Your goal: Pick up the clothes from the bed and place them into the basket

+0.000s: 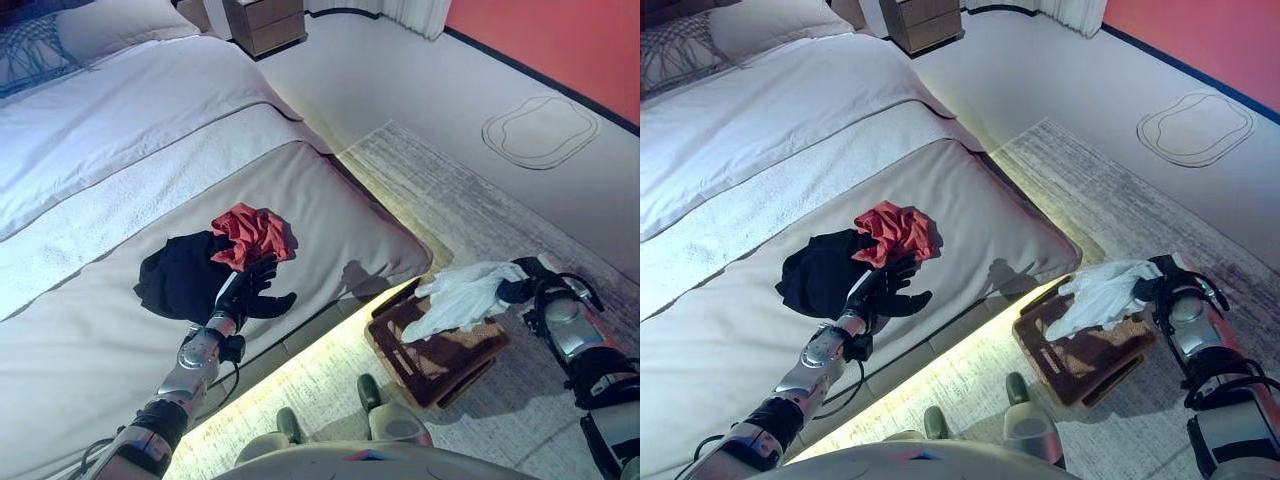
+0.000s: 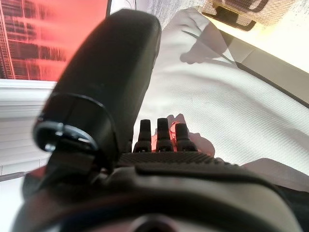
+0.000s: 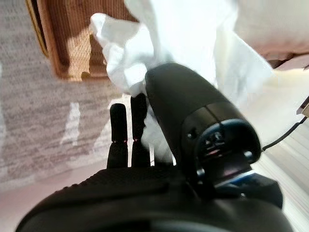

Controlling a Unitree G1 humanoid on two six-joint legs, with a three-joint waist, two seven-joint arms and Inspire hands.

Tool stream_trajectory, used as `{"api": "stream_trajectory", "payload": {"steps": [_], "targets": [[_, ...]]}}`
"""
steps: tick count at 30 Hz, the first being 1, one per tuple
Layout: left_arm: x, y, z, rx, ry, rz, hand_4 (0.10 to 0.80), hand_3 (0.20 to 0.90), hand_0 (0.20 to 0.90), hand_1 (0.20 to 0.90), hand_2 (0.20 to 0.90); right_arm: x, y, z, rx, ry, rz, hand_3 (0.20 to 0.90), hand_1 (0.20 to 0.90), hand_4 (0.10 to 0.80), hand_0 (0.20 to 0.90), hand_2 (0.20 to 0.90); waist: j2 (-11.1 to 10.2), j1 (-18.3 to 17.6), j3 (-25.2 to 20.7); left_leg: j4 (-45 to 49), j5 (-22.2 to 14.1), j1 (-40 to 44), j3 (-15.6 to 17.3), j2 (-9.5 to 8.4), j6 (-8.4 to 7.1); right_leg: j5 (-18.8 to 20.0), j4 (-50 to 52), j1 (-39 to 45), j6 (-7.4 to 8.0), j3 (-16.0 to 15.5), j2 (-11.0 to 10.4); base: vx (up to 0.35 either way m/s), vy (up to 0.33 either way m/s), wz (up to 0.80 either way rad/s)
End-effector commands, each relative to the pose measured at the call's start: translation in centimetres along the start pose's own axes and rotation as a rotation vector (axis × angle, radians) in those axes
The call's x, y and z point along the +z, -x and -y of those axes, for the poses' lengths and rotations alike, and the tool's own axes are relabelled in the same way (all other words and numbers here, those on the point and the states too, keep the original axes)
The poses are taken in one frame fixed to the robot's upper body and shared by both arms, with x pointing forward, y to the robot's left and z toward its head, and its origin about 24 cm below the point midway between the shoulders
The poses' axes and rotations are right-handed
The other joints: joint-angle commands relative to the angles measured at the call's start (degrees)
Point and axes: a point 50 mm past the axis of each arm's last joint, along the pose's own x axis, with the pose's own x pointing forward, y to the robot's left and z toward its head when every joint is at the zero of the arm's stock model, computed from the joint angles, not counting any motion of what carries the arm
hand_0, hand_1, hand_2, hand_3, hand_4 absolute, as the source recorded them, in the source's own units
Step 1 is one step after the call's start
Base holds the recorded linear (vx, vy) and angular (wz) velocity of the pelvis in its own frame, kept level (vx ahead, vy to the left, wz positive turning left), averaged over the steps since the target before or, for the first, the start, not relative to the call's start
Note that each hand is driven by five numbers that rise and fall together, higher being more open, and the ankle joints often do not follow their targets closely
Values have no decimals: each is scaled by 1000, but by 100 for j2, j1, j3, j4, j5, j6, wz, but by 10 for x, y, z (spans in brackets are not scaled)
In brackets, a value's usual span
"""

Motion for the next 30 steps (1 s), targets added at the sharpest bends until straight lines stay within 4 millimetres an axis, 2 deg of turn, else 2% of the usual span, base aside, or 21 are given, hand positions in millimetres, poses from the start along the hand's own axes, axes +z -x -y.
{"api": "stream_trajectory", "payload": {"steps": [1, 6, 11, 14, 19, 21, 23, 24, 26, 30], "targets": [[38, -14, -9, 17, 11, 172, 800, 900, 900, 900, 900, 22, -5, 38, -168, 40, 59, 900, 900, 800, 900, 900, -191, 119, -336, 249, -508, -105, -238, -52, -15, -116, 271, -80, -40, -194, 33, 0, 0, 0], [37, -13, -11, 18, 11, 172, 800, 900, 900, 900, 900, 15, -4, 35, -154, 50, 27, 900, 900, 800, 900, 900, -198, 131, -319, 230, -495, -106, -257, -48, -13, -113, 267, -81, -36, -202, 30, 0, 0, 0], [39, -13, -13, 28, 7, 173, 800, 900, 900, 900, 900, -2, -4, 29, -108, 96, -57, 900, 900, 800, 900, 900, -239, 192, -325, 196, -467, -82, -310, -43, -11, -110, 249, -41, -39, -249, 25, 6, -2, 0], [40, -13, -15, 41, 8, 174, 800, 900, 900, 900, 900, 5, -4, 35, -140, 98, -35, 900, 900, 800, 900, 900, -267, 243, -323, 188, -452, -60, -369, -47, -11, -107, 236, 12, -46, -305, 11, 21, -9, 2], [41, -13, -17, 73, 12, 178, 800, 900, 900, 900, 900, 60, -1, 57, -275, 61, 128, 900, 900, 800, 900, 900, -303, 354, -295, 162, -417, -66, -562, -81, -11, -118, 227, 74, -78, -394, 2, 25, -16, 14], [36, -11, -18, 87, 11, 168, 800, 900, 900, 900, 900, 97, 8, 71, -368, 27, 265, 900, 900, 800, 900, 900, -298, 431, -291, 166, -406, -83, -685, -105, -15, -147, 220, 112, -109, -451, -5, 42, -1, 11], [31, -8, -17, 72, -6, 151, 800, 900, 900, 900, 900, 119, 16, 81, -419, -18, 357, 900, 900, 800, 900, 900, -295, 529, -304, 179, -407, -117, -826, -136, -14, -187, 218, 140, -129, -512, -17, 44, 0, 19], [31, -8, -17, 69, -9, 150, 800, 900, 900, 900, 900, 120, 16, 81, -422, -21, 361, 900, 900, 800, 900, 900, -295, 533, -306, 180, -407, -124, -842, -140, -13, -192, 216, 142, -129, -523, -19, 27, -8, 24], [24, -4, -16, 6, -41, 115, 800, 900, 900, 900, 900, 144, 25, 91, -484, -47, 455, 900, 900, 800, 900, 900, -289, 690, -329, 176, -387, -204, -988, -181, -13, -239, 194, 150, -144, -660, -43, 30, -5, 31], [7, 1, -9, -103, -97, 35, 800, 900, 900, 900, 900, 175, 32, 101, -543, -15, 538, 900, 900, 800, 900, 900, -266, 904, -373, 153, -342, -269, -1117, -214, -22, -297, 152, 206, -168, -922, -62, 66, 14, 43]]}}
